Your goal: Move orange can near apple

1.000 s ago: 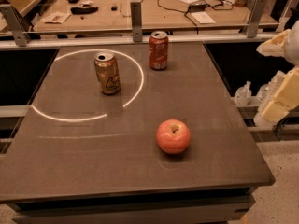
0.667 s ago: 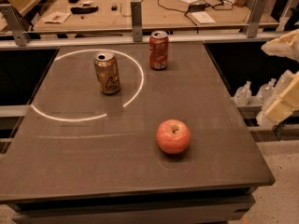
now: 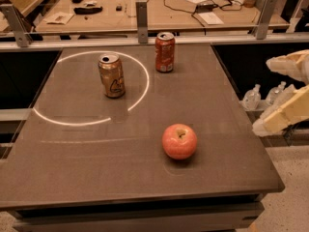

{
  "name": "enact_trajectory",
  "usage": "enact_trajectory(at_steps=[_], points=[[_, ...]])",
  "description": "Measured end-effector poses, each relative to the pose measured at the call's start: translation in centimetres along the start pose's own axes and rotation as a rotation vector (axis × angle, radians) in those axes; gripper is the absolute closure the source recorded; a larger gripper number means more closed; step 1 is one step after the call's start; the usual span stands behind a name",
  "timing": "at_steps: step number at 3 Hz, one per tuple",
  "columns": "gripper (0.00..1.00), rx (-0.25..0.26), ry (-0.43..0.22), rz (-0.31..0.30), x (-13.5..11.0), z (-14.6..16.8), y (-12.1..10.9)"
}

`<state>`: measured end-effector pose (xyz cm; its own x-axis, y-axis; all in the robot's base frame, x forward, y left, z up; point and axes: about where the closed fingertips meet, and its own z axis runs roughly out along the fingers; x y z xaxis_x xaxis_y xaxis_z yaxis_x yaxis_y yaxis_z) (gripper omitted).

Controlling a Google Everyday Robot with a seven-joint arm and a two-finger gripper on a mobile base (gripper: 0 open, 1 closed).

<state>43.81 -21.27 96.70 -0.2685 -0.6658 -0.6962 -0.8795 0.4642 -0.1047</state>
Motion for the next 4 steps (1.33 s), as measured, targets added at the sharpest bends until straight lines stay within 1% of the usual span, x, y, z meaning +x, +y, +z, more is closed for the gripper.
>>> enact_trajectory(at_steps=[1,2,4], points=[[0.0,0.011,-0.067,0.08,0.4,2.1,-0.7],[0.0,0.044,-0.125,0.056,0.4,4.1,-2.0],[0.0,0.038,-0.132,0.057,0.2,4.3,-2.0]])
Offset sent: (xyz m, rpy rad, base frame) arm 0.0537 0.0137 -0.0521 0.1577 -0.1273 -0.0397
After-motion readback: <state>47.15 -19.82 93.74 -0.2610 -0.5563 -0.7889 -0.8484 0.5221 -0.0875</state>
